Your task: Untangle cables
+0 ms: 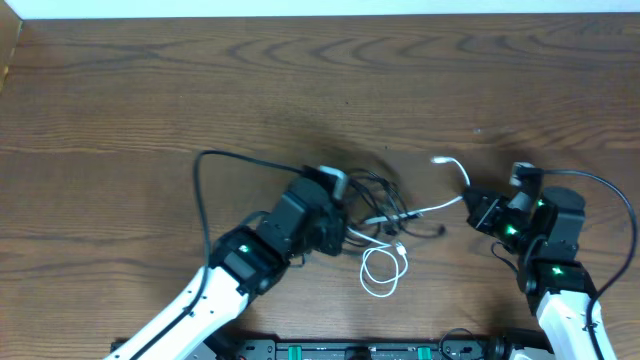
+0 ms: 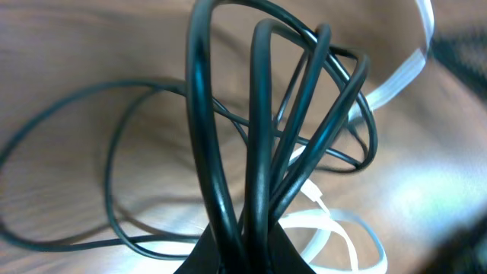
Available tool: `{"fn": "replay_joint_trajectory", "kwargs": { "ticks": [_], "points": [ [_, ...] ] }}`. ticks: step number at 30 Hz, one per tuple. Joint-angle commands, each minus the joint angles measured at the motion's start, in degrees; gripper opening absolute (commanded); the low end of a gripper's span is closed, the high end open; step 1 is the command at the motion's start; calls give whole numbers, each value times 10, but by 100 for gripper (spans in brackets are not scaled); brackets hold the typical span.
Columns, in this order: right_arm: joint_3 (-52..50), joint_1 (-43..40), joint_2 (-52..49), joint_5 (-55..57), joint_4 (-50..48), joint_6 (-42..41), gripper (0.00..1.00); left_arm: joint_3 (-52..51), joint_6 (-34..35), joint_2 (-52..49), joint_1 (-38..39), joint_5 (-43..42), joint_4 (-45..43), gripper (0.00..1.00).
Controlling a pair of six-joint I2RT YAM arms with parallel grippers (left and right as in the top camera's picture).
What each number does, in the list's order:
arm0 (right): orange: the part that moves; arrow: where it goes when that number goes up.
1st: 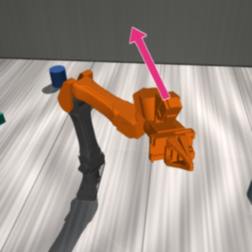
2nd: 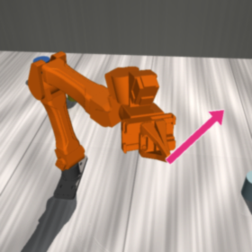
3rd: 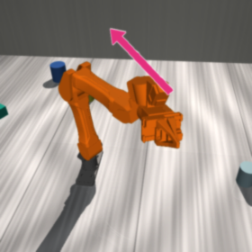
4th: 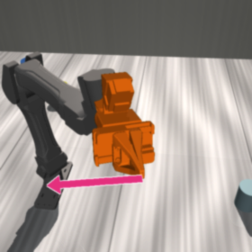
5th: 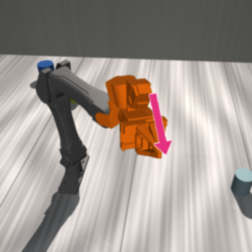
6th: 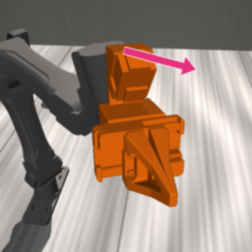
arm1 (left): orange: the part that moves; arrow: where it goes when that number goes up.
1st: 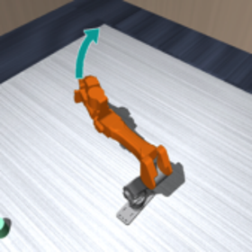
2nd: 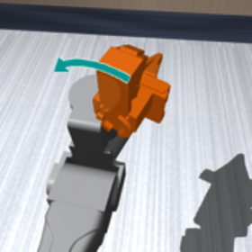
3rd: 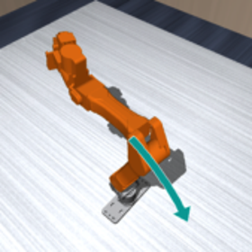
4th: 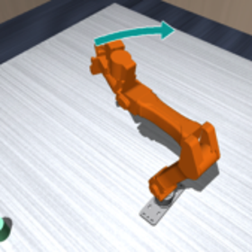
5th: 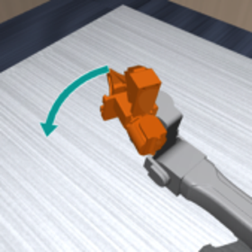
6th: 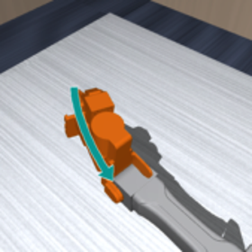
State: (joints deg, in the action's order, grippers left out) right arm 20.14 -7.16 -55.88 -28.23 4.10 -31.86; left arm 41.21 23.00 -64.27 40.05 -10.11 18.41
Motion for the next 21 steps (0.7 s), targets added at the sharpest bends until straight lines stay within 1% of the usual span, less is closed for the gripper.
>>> {"fn": "replay_joint_trajectory", "kwargs": {
  "ticks": [1, 2, 4, 6, 8, 9, 12, 13, 14, 15, 16, 19, 20, 21],
  "points": [
    [3, -36, -1, 107, 31, -67, 1, 3, 70, 33, -42, 84, -6, 8],
    [3, -43, -1, 109, 39, -67, 1, 3, 82, 39, -56, 84, -14, 8],
    [3, -50, -1, 123, 43, -67, 1, 3, 82, 42, -67, 84, -16, 8],
    [3, -56, -1, 111, 45, -67, 1, 3, 85, 42, -75, 73, -18, 8],
    [3, -56, -1, 56, 41, -67, 14, 3, 86, 42, -76, 52, -27, 8],
    [3, -56, -1, -1, 36, -67, 25, 3, 86, 42, -76, 40, -37, 8],
    [3, -55, -1, -164, 30, -60, 30, 3, 91, 41, -76, 32, -62, 8],
    [3, -53, -1, -261, 30, -25, 34, 3, 104, 40, -76, 31, -75, 8],
    [3, -48, -1, -311, 30, 6, 42, 3, 116, 39, -76, 30, -82, 8],
    [3, -39, -1, -361, 30, 57, 51, 3, 128, 36, -75, 30, -87, 8],
    [3, -24, -1, -391, 30, 116, 58, 3, 136, 32, -75, 27, -87, 8],
    [3, 14, -1, -399, 29, 190, 70, 3, 153, 21, -75, -19, -91, 8],
    [3, 27, -1, -398, 27, 207, 71, 3, 164, 17, -75, -34, -94, 8],
    [3, 60, -1, -393, 15, 223, 72, 3, 189, 9, -75, -67, -107, 8]
  ]
}}
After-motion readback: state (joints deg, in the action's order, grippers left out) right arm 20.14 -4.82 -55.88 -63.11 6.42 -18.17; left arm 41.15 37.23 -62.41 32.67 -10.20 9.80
